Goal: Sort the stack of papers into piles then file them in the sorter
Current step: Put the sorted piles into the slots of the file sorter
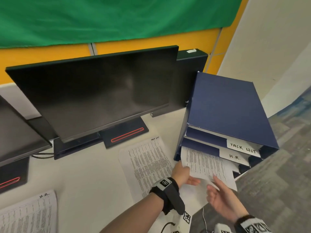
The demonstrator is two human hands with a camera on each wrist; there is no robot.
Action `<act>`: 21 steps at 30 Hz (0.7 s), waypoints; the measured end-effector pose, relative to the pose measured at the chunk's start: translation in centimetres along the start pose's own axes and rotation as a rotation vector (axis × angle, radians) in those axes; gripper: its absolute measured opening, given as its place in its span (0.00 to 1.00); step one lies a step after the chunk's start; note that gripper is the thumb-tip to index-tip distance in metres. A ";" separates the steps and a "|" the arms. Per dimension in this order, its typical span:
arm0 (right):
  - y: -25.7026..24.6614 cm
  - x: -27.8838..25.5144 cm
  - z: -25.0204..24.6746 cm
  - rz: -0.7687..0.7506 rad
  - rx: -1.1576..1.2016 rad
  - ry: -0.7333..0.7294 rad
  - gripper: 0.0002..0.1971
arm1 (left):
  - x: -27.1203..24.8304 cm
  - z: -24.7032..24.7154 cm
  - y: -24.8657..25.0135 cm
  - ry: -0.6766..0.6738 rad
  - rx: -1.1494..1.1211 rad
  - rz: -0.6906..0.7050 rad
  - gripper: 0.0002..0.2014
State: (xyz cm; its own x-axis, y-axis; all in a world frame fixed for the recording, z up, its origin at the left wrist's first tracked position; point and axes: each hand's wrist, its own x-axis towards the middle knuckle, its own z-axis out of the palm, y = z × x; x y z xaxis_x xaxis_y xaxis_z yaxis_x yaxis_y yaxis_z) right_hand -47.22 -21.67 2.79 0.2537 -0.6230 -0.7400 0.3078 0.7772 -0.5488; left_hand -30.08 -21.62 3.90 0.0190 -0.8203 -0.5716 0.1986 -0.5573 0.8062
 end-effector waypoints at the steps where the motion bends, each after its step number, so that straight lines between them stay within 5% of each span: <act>1: -0.6 0.8 0.6 -0.018 0.007 0.032 0.04 | 0.1 -0.1 0.0 -0.011 -0.006 0.001 0.17; 4: -2.8 3.1 2.3 -0.027 0.073 0.112 0.01 | 0.2 -1.0 0.3 0.007 -0.002 0.027 0.16; 7: -4.8 4.9 3.3 -0.075 0.096 0.216 0.17 | 0.4 -3.4 0.2 0.165 0.083 0.051 0.19; 9: -5.8 6.2 4.0 -0.090 0.160 0.249 0.18 | 0.6 -5.7 -0.6 0.294 0.099 0.080 0.14; 11: -6.0 7.2 4.2 -0.122 0.423 0.094 0.13 | 0.9 -8.2 -1.8 0.419 0.131 0.091 0.09; 14: -5.5 6.9 4.9 -0.201 0.452 0.000 0.17 | 1.4 -11.8 -3.7 0.637 0.325 0.040 0.10; 18: -2.8 6.6 6.4 -0.225 -0.314 -0.013 0.11 | 0.9 -15.4 -5.2 0.858 0.500 -0.240 0.24; 21: 1.4 8.2 7.2 -0.319 -1.093 0.147 0.13 | 1.1 -17.1 -5.4 0.885 0.416 -0.381 0.30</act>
State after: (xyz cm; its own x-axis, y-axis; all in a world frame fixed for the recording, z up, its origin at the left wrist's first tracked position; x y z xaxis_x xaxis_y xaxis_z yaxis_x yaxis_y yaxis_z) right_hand -38.11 -26.36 -1.27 0.1759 -0.8451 -0.5049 -0.6403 0.2914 -0.7107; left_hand -14.40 -17.28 -3.65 0.7693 -0.2879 -0.5703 -0.0076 -0.8968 0.4424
